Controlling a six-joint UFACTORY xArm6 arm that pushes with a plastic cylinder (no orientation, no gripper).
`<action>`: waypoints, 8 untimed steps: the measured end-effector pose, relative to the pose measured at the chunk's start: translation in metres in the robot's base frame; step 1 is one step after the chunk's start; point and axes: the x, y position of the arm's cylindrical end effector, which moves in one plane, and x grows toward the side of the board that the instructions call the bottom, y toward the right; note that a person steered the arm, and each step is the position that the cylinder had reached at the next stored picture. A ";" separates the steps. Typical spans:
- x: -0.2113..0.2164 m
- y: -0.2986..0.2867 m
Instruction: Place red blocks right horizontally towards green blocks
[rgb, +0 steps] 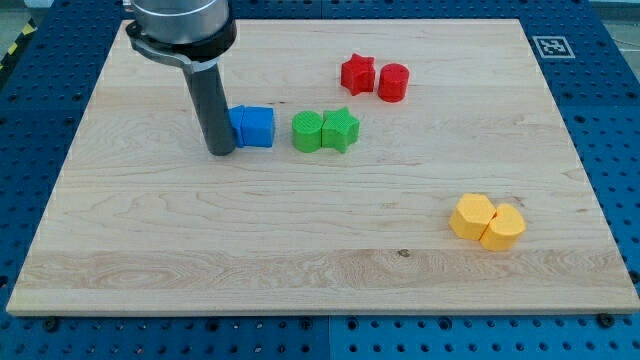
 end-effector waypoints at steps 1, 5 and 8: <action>0.000 0.000; -0.152 -0.074; -0.164 0.136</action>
